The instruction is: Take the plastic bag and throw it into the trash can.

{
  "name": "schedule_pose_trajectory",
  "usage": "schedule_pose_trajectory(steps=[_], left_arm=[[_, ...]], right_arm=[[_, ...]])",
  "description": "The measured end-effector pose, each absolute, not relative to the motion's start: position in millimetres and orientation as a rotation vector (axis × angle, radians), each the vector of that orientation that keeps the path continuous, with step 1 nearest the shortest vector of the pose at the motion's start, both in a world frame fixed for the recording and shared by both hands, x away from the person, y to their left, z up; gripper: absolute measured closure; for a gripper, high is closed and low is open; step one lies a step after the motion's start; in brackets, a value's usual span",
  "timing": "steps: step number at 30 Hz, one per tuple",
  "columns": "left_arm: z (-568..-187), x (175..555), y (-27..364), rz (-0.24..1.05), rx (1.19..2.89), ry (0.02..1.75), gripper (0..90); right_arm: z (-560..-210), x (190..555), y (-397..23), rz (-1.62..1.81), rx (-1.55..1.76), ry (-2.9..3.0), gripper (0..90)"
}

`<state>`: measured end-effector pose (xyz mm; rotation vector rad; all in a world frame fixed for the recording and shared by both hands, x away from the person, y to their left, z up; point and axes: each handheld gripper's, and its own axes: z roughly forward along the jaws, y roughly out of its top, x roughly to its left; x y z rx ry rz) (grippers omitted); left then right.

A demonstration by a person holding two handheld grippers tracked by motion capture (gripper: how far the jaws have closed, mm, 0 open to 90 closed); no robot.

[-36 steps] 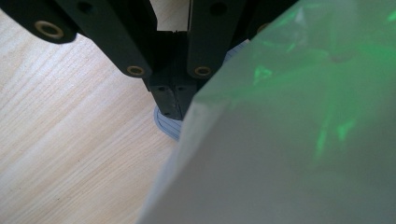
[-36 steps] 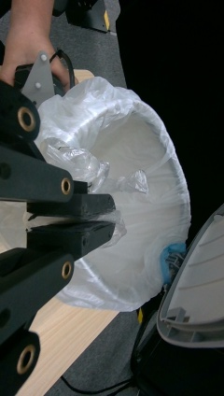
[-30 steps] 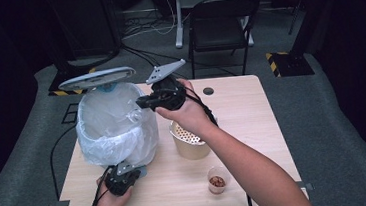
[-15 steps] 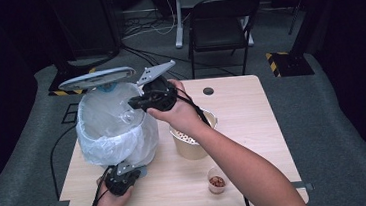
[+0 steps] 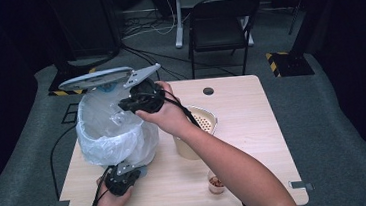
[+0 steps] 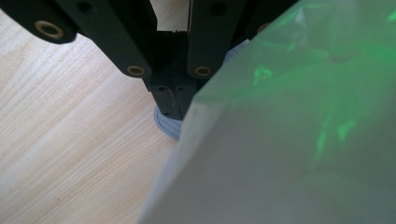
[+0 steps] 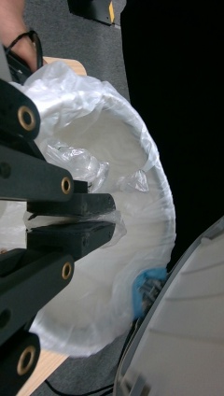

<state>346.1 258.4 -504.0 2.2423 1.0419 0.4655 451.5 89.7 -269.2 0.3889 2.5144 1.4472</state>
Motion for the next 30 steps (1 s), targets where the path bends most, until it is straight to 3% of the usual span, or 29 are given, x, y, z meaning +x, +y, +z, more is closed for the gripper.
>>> schedule_pose_trajectory(steps=[5, 11, 30], left_arm=[[-504, 346, 258, 0.466, 2.240, 1.044, 90.0], [-504, 346, 259, 0.466, 2.239, 1.044, 90.0], [-504, 346, 259, 0.470, 2.244, 1.042, 90.0]], right_arm=[[-274, 448, 104, 1.428, 0.364, 2.528, 80.8], [-277, 446, 110, 1.430, 0.377, 2.521, 62.7], [-268, 434, 49, 1.421, 0.423, 2.460, 59.0]])
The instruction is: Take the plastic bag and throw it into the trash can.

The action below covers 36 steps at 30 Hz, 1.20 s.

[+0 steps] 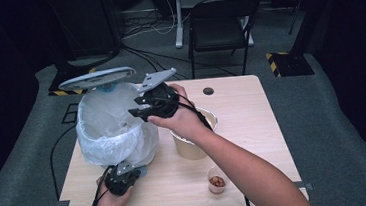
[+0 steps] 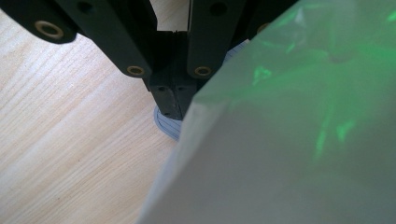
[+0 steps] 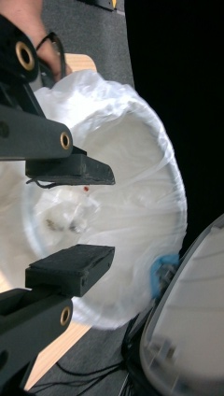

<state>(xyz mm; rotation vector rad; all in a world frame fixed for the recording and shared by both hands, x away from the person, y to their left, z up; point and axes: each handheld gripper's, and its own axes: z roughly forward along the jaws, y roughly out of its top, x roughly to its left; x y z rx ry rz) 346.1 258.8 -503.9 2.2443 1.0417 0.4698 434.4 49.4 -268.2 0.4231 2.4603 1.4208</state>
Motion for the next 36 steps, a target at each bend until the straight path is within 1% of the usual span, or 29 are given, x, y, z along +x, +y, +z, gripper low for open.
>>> schedule_pose_trajectory(steps=[9, 17, 20, 22, 25, 26, 27, 36], left_arm=[[-504, 347, 258, 0.469, 2.243, 1.033, 90.0], [-504, 347, 258, 0.471, 2.233, 1.035, 90.0], [-505, 345, 257, 0.464, 2.211, 1.063, 90.0], [-505, 346, 258, 0.464, 2.225, 1.046, 90.0], [-505, 345, 258, 0.467, 2.216, 1.057, 90.0], [-504, 350, 260, 0.487, 2.243, 0.961, 90.0], [-502, 351, 263, 0.502, 2.292, 0.927, 90.0], [-503, 351, 263, 0.497, 2.286, 0.933, 90.0]], right_arm=[[-274, 434, 16, 1.434, 0.468, 2.425, 60.2], [-291, 435, -6, 1.381, 0.502, 2.428, 60.2], [-298, 436, -13, 1.369, 0.517, 2.436, 60.3], [-302, 435, -18, 1.357, 0.525, 2.436, 60.7], [-310, 434, -24, 1.343, 0.547, 2.434, 61.7], [-312, 434, -26, 1.329, 0.540, 2.437, 62.2], [-316, 434, -29, 1.323, 0.541, 2.434, 62.9], [-341, 432, -44, 1.285, 0.582, 2.462, 70.4]])
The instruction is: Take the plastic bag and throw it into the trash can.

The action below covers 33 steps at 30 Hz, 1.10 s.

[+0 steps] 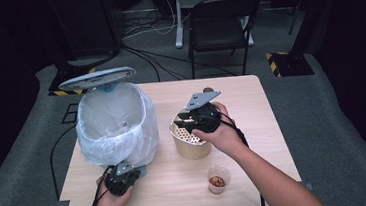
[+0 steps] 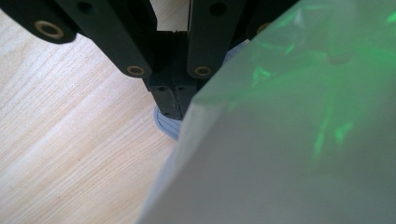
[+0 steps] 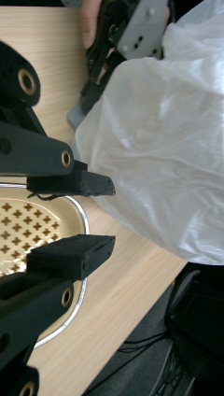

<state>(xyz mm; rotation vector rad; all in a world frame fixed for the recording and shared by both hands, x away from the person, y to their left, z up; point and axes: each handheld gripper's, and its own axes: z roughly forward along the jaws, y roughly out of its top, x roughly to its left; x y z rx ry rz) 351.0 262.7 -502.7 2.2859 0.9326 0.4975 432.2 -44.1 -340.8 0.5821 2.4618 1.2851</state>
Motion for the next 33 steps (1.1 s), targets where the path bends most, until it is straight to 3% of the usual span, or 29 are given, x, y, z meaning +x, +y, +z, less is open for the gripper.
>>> schedule_pose_trajectory(steps=[19, 33], left_arm=[[-503, 351, 263, 0.499, 2.284, 0.934, 90.0], [-503, 351, 263, 0.497, 2.285, 0.935, 90.0]], right_arm=[[-394, 428, -66, 1.294, 0.680, 2.513, 74.6], [-405, 420, -74, 1.326, 0.701, 2.544, 75.1]])
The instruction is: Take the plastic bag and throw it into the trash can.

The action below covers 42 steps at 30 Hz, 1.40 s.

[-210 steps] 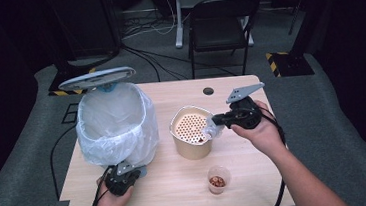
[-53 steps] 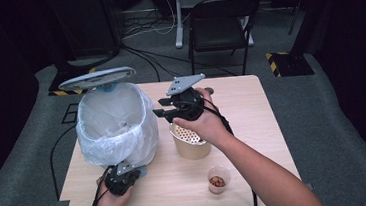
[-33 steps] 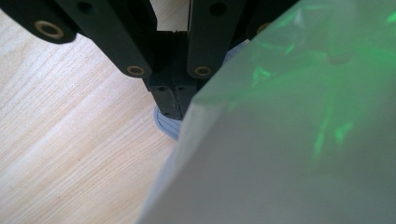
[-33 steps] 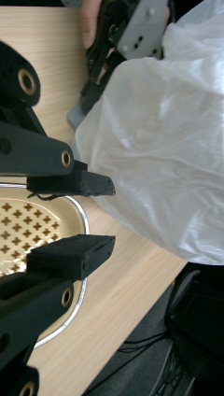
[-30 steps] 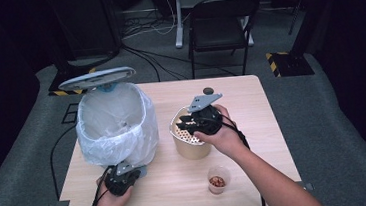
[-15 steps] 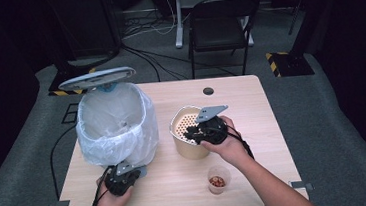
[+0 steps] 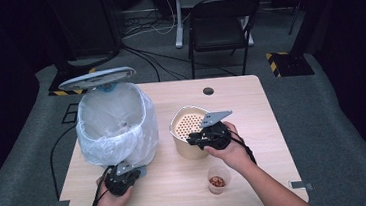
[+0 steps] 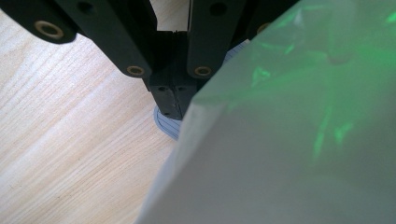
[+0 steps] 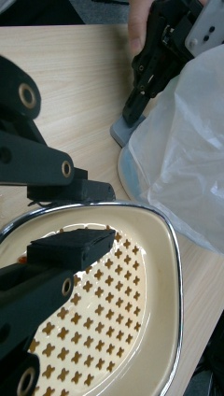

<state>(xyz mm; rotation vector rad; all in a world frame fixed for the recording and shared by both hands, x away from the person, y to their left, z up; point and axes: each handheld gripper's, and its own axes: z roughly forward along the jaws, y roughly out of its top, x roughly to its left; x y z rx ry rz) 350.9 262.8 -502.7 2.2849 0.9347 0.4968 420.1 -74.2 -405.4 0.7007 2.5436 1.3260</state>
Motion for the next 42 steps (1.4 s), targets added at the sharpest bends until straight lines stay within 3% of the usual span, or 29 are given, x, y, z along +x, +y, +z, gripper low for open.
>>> schedule_pose_trajectory(steps=[11, 42], left_arm=[[-503, 351, 263, 0.499, 2.285, 0.933, 90.0], [-503, 351, 263, 0.496, 2.285, 0.936, 90.0]], right_arm=[[-413, 417, -74, 1.280, 0.700, 2.563, 81.1], [-415, 379, -74, 1.334, 0.636, 2.649, 81.7]])
